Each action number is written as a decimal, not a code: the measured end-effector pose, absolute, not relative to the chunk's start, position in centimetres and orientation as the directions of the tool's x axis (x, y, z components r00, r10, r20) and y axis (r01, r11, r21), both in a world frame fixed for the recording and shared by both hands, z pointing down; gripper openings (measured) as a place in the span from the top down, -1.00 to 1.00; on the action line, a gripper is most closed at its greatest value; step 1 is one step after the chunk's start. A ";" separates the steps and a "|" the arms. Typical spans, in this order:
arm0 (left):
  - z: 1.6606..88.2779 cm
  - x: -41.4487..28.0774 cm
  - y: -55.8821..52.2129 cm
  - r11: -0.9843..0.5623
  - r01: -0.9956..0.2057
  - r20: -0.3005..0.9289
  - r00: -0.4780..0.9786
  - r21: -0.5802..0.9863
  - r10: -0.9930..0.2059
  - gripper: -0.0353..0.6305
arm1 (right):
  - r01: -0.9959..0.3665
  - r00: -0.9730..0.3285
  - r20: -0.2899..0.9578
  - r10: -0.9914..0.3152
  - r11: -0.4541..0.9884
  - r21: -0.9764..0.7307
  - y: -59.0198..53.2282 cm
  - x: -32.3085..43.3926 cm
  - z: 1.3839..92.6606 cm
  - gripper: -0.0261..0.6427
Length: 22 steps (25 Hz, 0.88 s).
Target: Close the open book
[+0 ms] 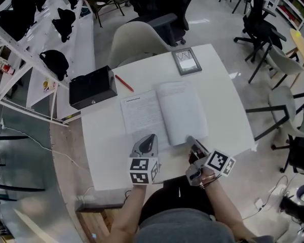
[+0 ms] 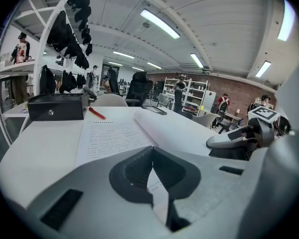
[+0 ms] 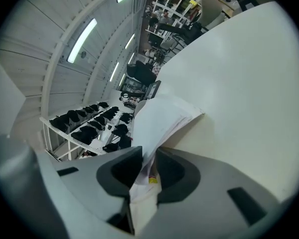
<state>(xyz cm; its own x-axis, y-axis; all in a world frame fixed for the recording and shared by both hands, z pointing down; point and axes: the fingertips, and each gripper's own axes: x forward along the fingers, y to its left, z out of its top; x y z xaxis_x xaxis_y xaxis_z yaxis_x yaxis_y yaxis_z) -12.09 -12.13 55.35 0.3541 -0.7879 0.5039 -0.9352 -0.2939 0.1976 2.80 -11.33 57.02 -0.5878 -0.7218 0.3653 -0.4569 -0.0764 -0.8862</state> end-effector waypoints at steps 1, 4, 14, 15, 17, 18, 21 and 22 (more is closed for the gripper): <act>55.3 -12.1 -12.1 -0.291 -0.936 0.502 0.351 0.197 -0.790 0.87 | -0.466 -0.582 0.371 -0.723 -0.077 -0.881 -11.2 2.9 57.0 0.65; 55.2 -12.3 -11.8 -0.278 -0.941 0.499 0.338 0.194 -0.798 0.87 | -0.500 -0.573 0.373 -0.730 -0.049 -0.864 -11.1 2.9 56.3 0.70; 55.1 -14.3 -10.8 -0.216 -0.957 0.500 0.285 0.192 -0.818 0.87 | -0.659 -0.599 0.351 -0.720 0.193 -0.727 -11.0 0.9 53.5 0.82; 55.2 -14.5 -10.7 -0.210 -0.959 0.499 0.280 0.192 -0.820 0.87 | -0.677 -0.601 0.354 -0.716 0.222 -0.701 -10.9 0.6 53.3 0.82; 55.2 -15.0 -10.5 -0.196 -0.961 0.497 0.268 0.193 -0.825 0.87 | -0.705 -0.606 0.360 -0.709 0.269 -0.656 -10.8 0.0 53.0 0.83; 55.2 -15.2 -10.5 -0.190 -0.963 0.498 0.263 0.193 -0.826 0.87 | -0.716 -0.607 0.364 -0.706 0.287 -0.637 -10.7 -0.3 52.8 0.83; 55.2 -15.6 -10.3 -0.172 -0.966 0.502 0.247 0.192 -0.829 0.87 | -0.737 -0.613 0.373 -0.697 0.333 -0.588 -10.5 -0.8 52.5 0.83; 55.2 -15.8 -10.2 -0.166 -0.967 0.503 0.242 0.191 -0.830 0.87 | -0.739 -0.617 0.373 -0.693 0.347 -0.577 -10.5 -1.0 52.4 0.83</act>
